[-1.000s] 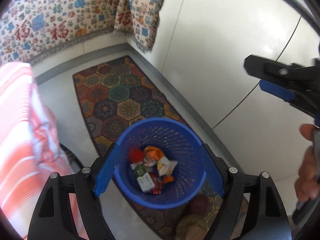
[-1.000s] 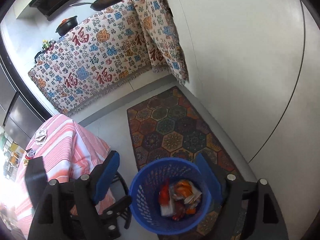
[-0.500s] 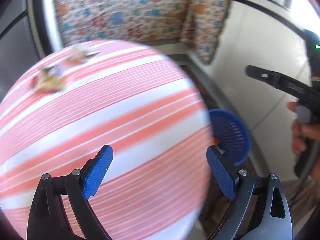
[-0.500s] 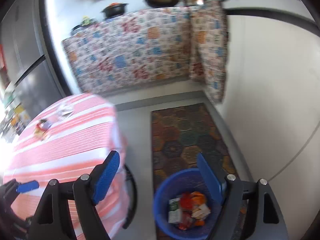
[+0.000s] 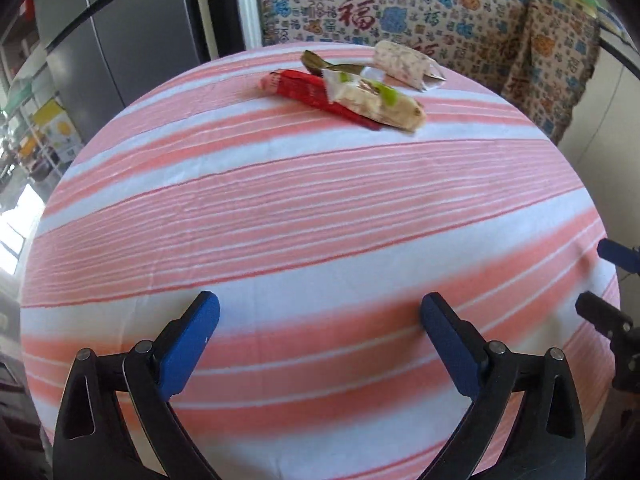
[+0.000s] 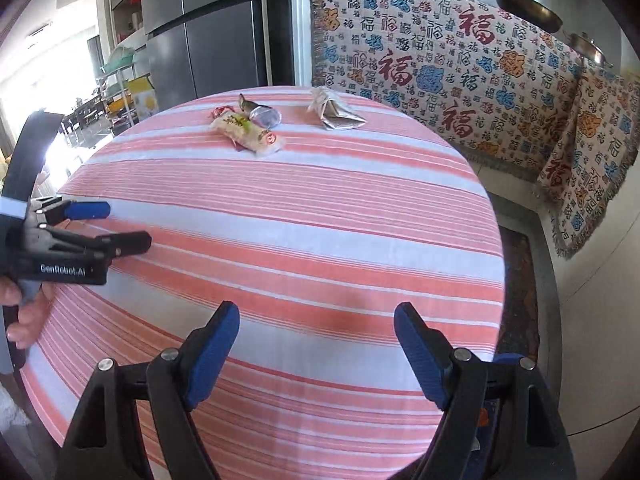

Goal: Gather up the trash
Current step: 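Return both tools to the table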

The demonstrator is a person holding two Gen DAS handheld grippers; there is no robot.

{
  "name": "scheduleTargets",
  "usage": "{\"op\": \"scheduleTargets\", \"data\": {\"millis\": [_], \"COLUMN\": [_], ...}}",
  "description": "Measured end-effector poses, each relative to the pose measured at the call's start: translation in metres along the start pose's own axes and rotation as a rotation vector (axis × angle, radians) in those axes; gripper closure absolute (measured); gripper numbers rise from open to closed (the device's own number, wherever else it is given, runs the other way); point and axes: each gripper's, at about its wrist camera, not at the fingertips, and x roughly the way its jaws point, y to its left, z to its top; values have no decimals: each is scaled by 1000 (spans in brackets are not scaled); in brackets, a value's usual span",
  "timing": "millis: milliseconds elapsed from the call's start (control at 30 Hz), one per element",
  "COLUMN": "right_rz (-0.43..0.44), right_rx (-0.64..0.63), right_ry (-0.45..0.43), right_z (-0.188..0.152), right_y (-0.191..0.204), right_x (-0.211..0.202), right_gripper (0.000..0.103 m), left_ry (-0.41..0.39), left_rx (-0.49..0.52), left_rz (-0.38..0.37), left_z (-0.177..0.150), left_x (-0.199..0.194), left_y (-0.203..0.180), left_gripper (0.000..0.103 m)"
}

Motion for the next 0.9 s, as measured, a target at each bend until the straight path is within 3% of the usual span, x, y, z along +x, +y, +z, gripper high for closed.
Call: {"op": "scheduleTargets", "data": {"millis": [167, 900], "right_rz": [16, 36], "right_rx": [-6, -33], "right_ry": [40, 46], "right_z": [1, 23], "right_y": [13, 14], "right_x": [16, 32], "right_gripper": [21, 10], "left_ry": [-17, -26], "left_rx": [-26, -29], "left_rz": [3, 9], "left_z": [6, 9], "left_x": [9, 14], "left_y": [21, 19], "left_gripper": [0, 0]}}
